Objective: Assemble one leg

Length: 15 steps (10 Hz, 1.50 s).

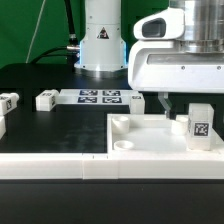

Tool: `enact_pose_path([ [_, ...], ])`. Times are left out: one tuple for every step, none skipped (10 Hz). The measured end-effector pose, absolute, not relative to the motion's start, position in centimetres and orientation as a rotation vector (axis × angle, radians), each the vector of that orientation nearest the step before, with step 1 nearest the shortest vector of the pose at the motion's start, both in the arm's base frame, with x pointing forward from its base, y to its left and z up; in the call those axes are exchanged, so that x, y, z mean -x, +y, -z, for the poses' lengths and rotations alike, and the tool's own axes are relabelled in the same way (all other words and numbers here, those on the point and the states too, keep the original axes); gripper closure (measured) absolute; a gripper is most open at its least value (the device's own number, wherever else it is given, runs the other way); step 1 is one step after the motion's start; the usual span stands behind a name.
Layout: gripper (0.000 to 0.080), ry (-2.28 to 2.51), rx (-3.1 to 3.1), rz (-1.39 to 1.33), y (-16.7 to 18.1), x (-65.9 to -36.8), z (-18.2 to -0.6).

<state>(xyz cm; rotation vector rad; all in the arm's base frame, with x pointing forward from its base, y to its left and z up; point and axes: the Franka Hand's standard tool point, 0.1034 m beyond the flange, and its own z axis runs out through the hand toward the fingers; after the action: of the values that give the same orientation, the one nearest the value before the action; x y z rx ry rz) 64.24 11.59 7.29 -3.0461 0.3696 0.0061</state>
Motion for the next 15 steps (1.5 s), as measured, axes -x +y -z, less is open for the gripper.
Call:
enact_pose_path([
  [0.015, 0.216, 3.065, 0.031, 11.5, -64.3, -7.1],
  [0.015, 0.199, 3.067, 0.03, 11.4, -64.3, -7.1],
  [0.0277, 0.203, 3.067, 0.03, 11.4, -64.3, -7.1],
  [0.0416, 0.203, 3.067, 0.03, 11.4, -64.3, -7.1],
  [0.0509, 0.203, 3.067, 0.03, 11.4, -64.3, -7.1],
  [0.0509, 0.241, 3.064, 0.03, 11.4, -64.3, -7.1],
  [0.0508, 0.268, 3.06, 0.034, 11.4, -64.3, -7.1],
  [0.0508, 0.39, 3.044, 0.05, 11.3, -64.2, -7.1],
  [0.0508, 0.584, 3.012, 0.061, 11.1, -64.1, -7.0],
  [0.0508, 0.716, 2.991, 0.061, 10.7, -64.1, -7.0],
  [0.0508, 0.77, 2.981, 0.056, 10.3, -64.0, -7.0],
  [0.0504, 0.898, 2.953, 0.048, 9.9, -64.0, -7.0],
  [0.0504, 0.918, 2.95, 0.047, 9.8, -64.0, -7.0],
  [0.0501, 0.901, 2.956, 0.048, 9.7, -64.0, -7.0],
  [0.0501, 0.902, 2.955, 0.048, 9.7, -64.0, -6.9],
])
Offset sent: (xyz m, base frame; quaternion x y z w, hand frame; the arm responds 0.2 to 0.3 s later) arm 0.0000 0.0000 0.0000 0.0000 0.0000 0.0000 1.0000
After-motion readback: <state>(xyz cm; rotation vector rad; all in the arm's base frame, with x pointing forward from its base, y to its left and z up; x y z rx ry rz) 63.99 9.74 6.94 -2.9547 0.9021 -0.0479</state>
